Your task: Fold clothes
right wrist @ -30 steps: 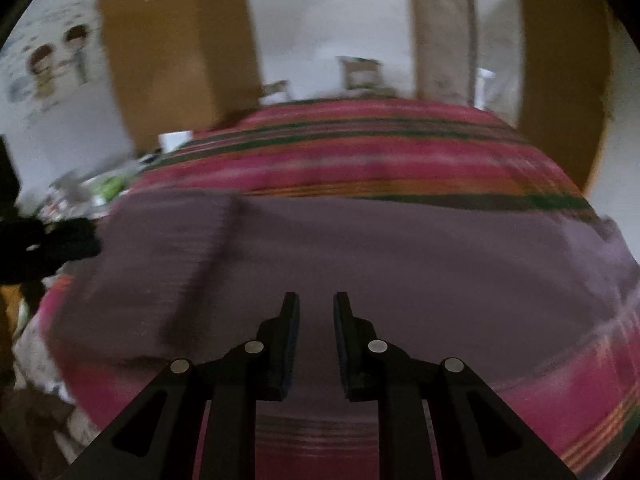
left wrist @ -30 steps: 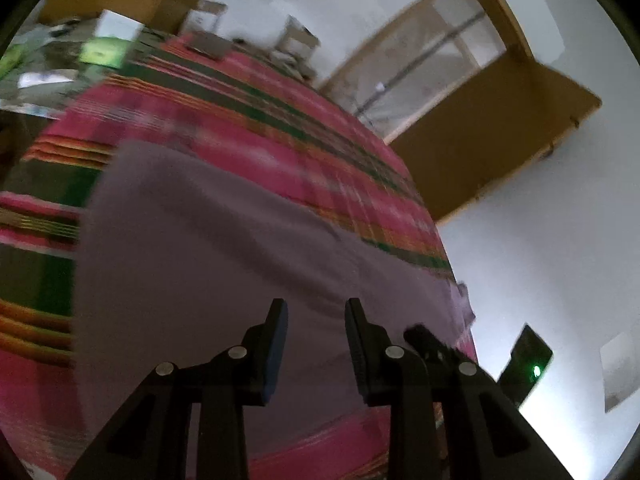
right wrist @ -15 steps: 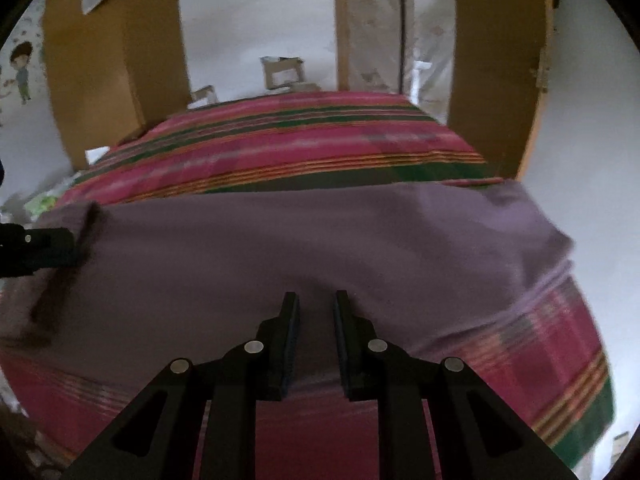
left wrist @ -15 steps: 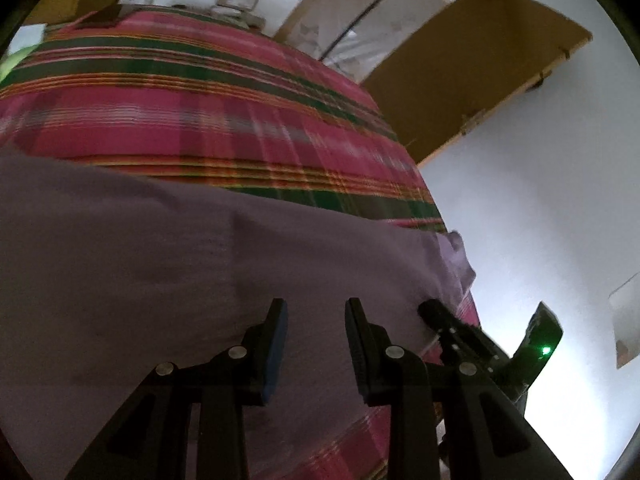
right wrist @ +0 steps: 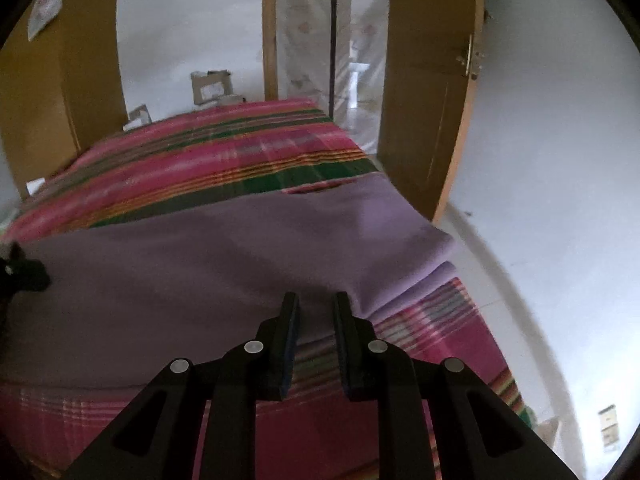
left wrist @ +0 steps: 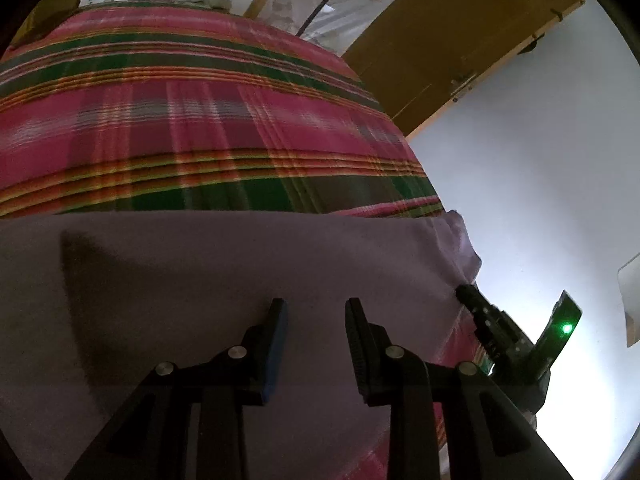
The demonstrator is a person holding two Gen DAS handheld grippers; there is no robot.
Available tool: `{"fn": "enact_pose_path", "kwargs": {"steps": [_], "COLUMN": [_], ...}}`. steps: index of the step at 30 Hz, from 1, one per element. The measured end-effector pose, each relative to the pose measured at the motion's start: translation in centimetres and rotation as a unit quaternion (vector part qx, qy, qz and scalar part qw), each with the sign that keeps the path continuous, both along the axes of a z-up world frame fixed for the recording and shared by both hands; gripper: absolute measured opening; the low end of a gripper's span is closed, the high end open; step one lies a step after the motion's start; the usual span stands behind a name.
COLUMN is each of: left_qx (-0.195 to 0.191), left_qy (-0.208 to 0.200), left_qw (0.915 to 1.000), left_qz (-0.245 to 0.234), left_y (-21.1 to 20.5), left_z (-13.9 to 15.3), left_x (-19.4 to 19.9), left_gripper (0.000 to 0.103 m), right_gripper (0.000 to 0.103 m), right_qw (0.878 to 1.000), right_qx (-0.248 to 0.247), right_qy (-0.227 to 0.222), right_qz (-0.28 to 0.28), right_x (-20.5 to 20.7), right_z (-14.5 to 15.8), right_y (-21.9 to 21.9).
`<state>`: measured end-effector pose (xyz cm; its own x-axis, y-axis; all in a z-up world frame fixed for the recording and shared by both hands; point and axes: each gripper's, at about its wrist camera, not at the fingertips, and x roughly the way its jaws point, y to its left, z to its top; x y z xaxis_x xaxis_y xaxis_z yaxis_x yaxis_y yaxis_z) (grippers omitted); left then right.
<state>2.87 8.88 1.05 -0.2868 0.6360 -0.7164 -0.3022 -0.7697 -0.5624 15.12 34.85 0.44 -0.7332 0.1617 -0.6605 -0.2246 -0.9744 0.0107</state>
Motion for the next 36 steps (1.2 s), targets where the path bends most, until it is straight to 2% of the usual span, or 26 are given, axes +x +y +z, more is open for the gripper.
{"fn": "enact_pose_path", "kwargs": {"steps": [3, 4, 5, 7, 13, 16, 19, 24, 25, 26, 27, 29, 34, 36], "left_qx": [0.004, 0.004, 0.006, 0.011, 0.014, 0.018, 0.022, 0.022, 0.024, 0.025, 0.025, 0.024, 0.023, 0.022], "left_qy": [-0.001, 0.000, -0.001, -0.004, -0.005, -0.006, -0.009, -0.005, -0.006, -0.007, -0.008, -0.006, -0.004, -0.003], "left_qw": [1.0000, 1.0000, 1.0000, 0.9999, 0.9999, 0.9998, 0.9997, 0.9997, 0.9997, 0.9996, 0.9996, 0.9997, 0.9997, 0.9997], "left_qz": [-0.001, -0.002, -0.003, -0.004, 0.000, 0.000, 0.003, 0.005, 0.007, 0.008, 0.008, 0.008, 0.009, 0.009], "left_y": [0.5, 0.7, 0.9, 1.4, 1.9, 2.0, 2.2, 2.7, 2.7, 2.7, 2.7, 2.9, 2.9, 2.9], "left_z": [-0.2, -0.1, -0.2, -0.4, -0.4, -0.4, -0.5, -0.6, -0.6, -0.6, -0.6, -0.6, -0.6, -0.6], "left_x": [-0.5, -0.6, -0.8, -1.1, -1.5, -1.7, -2.0, -2.1, -2.2, -2.2, -2.2, -2.3, -2.4, -2.3], "left_gripper": [0.030, 0.030, 0.030, 0.030, 0.032, 0.032, 0.032, 0.032, 0.032, 0.032, 0.032, 0.032, 0.032, 0.032], "right_gripper": [0.018, 0.021, 0.029, 0.035, 0.037, 0.037, 0.037, 0.037, 0.034, 0.013, 0.006, 0.006, 0.005, 0.005], "right_qw": [1.000, 0.999, 0.999, 0.999, 0.999, 1.000, 0.999, 0.995, 0.995, 0.995, 0.995, 0.995, 0.998, 0.998], "right_qx": [-0.005, 0.002, 0.003, -0.010, -0.032, -0.024, -0.027, -0.060, -0.059, -0.058, -0.056, -0.054, -0.042, -0.035], "right_qy": [0.011, 0.012, 0.013, 0.016, 0.006, 0.001, -0.013, -0.040, -0.043, -0.046, -0.049, -0.054, -0.033, -0.042], "right_qz": [-0.020, -0.034, -0.042, -0.040, -0.016, 0.004, 0.039, 0.062, 0.062, 0.062, 0.062, 0.063, 0.029, 0.028], "right_x": [-0.4, -0.6, -0.8, -1.5, -4.3, -5.8, -7.6, -10.1, -10.2, -10.3, -10.3, -10.4, -9.9, -10.2], "right_z": [0.5, 0.8, 1.0, 1.4, 2.6, 3.3, 3.3, 2.4, 2.2, 2.0, 1.8, 1.4, 1.9, 1.6], "right_y": [1.9, 2.7, 3.3, 4.7, 7.7, 7.8, 7.8, 8.2, 8.2, 8.2, 8.2, 8.2, 8.7, 8.6]}}
